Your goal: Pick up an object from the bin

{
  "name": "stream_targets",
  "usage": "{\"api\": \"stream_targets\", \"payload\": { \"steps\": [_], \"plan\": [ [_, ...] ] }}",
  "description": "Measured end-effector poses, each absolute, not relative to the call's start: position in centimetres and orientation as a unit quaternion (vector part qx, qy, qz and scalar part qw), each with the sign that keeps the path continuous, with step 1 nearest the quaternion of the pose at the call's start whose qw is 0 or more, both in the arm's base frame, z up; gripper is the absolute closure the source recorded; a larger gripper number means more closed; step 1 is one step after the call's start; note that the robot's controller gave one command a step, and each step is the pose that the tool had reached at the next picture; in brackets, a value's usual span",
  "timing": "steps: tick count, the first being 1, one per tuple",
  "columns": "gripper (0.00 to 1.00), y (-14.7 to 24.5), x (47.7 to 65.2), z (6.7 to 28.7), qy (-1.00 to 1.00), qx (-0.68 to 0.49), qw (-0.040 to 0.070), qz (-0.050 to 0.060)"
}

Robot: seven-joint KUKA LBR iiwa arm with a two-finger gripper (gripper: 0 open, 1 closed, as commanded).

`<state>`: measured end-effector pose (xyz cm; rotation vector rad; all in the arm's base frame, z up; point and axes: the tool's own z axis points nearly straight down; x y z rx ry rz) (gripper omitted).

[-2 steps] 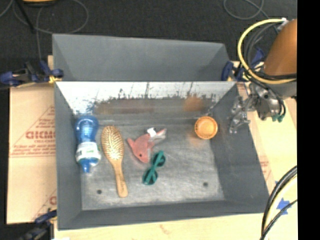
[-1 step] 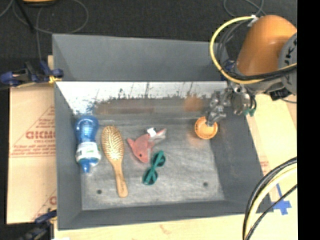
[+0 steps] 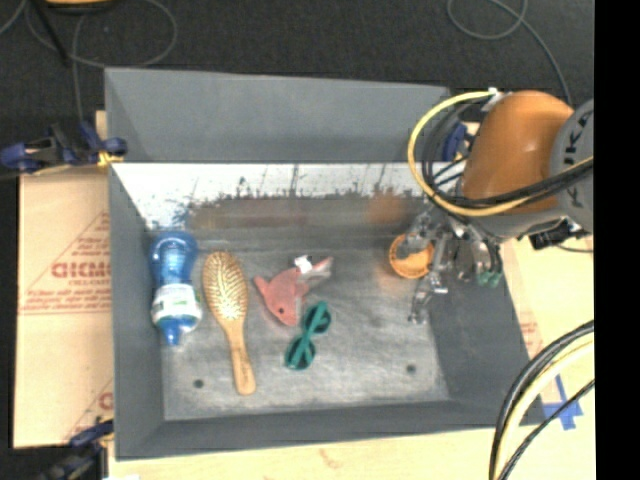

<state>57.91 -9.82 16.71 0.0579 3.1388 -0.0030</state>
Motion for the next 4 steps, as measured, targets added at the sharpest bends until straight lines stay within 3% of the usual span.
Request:
{"api": "stream_targets", "payload": {
  "steps": [1, 2, 3, 4],
  "plan": [
    [0.00, -9.8, 58.0, 16.8, 1.000, 0.018, 0.002, -0.001],
    [0.00, -7.4, 59.3, 17.3, 0.998, 0.055, 0.002, -0.001],
    [0.00, -5.6, 61.9, 13.6, 0.999, 0.033, 0.005, 0.000],
    [0.00, -3.3, 61.7, 11.8, 0.997, -0.082, 0.000, -0.001]
  ]
}}
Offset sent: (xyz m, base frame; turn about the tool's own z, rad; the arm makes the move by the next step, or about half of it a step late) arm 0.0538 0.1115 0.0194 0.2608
